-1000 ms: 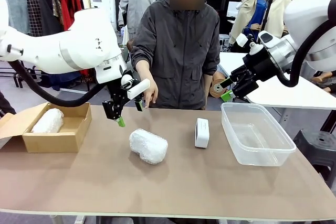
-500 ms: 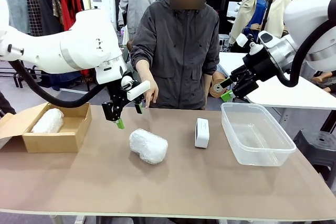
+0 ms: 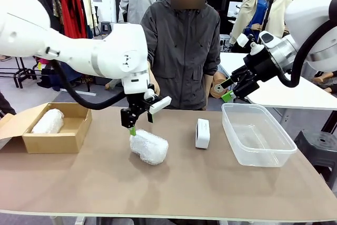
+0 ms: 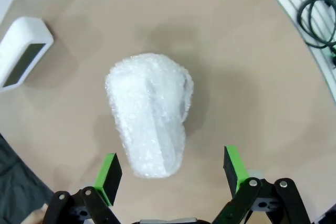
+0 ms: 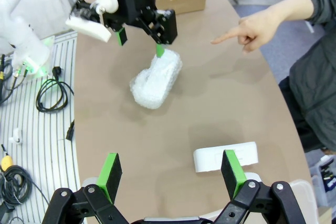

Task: Separate and place wrapped and unwrapped clocks.
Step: Pick up the Digital clock indicated by the person.

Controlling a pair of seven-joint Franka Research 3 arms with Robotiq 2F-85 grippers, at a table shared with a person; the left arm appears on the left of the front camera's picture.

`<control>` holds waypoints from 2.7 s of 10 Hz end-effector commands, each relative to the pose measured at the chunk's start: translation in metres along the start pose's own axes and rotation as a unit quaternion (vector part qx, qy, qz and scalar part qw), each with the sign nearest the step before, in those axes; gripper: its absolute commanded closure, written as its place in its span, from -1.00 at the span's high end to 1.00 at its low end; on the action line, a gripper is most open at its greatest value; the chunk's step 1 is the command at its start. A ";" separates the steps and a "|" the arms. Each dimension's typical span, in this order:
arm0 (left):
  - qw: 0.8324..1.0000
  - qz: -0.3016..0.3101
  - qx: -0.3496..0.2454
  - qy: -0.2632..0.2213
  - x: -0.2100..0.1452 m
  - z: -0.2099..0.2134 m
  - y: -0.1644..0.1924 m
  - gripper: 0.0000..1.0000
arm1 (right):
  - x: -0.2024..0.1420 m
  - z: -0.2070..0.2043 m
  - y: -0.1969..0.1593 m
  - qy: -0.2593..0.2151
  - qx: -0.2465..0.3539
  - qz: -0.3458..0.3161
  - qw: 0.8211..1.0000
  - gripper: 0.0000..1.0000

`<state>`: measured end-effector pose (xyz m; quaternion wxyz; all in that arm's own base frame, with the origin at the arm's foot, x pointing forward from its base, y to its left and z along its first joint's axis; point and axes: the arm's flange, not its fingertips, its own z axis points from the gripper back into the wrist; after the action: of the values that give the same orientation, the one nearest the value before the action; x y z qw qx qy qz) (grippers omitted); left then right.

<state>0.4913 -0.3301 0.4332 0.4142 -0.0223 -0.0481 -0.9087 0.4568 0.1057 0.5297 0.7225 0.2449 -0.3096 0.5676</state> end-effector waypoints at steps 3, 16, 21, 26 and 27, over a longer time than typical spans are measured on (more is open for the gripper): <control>0.999 -0.014 0.000 0.034 0.007 -0.020 0.022 1.00 | 0.001 0.001 -0.001 -0.003 0.002 0.004 1.000 1.00; 0.998 -0.021 -0.023 0.048 0.009 -0.087 0.033 1.00 | 0.001 0.001 -0.001 -0.003 0.002 0.004 1.000 1.00; 0.998 -0.006 -0.031 0.050 0.001 -0.099 0.031 1.00 | 0.001 0.001 -0.001 -0.003 0.002 0.004 1.000 1.00; 0.998 0.001 -0.035 0.052 -0.002 -0.094 0.029 -0.59 | 0.001 0.001 -0.001 -0.003 0.002 0.004 1.000 1.00; 0.998 0.004 -0.032 0.054 -0.004 -0.091 0.028 -0.99 | 0.001 0.001 -0.001 -0.003 0.002 0.004 1.000 1.00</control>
<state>0.5152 -0.3614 0.3398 0.4091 0.0000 -0.0022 -0.9125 0.4567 0.1057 0.5296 0.7225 0.2450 -0.3095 0.5676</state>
